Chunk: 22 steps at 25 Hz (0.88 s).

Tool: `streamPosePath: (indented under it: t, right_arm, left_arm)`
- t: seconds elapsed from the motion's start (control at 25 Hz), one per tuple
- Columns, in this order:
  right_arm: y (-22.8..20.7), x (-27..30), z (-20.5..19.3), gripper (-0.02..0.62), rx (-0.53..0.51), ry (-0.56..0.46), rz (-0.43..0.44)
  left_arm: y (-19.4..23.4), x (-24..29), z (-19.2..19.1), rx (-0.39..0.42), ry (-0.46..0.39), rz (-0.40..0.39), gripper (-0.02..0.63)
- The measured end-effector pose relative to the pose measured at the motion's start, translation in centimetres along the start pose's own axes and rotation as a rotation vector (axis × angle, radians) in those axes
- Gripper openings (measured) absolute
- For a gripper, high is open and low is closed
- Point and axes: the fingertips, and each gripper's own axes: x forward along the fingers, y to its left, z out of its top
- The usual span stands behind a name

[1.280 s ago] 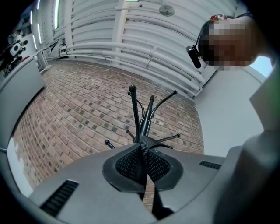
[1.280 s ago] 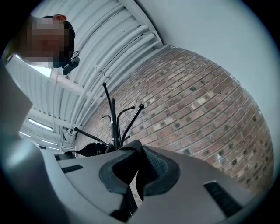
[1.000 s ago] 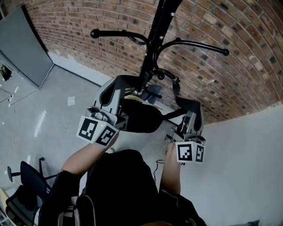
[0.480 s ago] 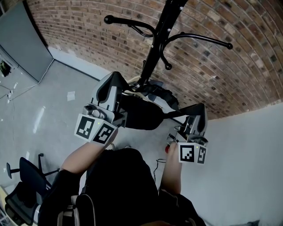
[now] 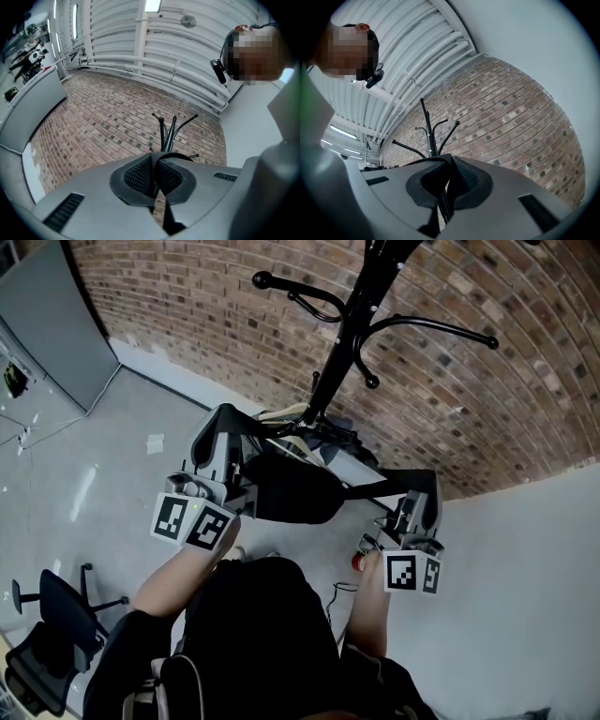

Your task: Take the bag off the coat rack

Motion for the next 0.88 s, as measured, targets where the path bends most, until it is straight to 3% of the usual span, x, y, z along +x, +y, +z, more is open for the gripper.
streamPosePath:
  t: [0.24,0.68,0.88]
  right_arm:
    - [-0.2,-0.4,0.0,0.020,-0.015,0.004,0.004]
    - [0.8,-0.5,-3.5,0.020,-0.087,0.099,0.037]
    - [1.9,-0.8,-4.7,0.020,-0.124,0.113,0.054]
  left_arm:
    - [1.3,-1.4,0.5,0.013,0.001,0.025,0.020]
    - [3.9,-4.0,0.0,0.047,0.051,0.090,0.020]
    - [5.2,-5.2,0.1,0.084,0.105,0.109,0.020]
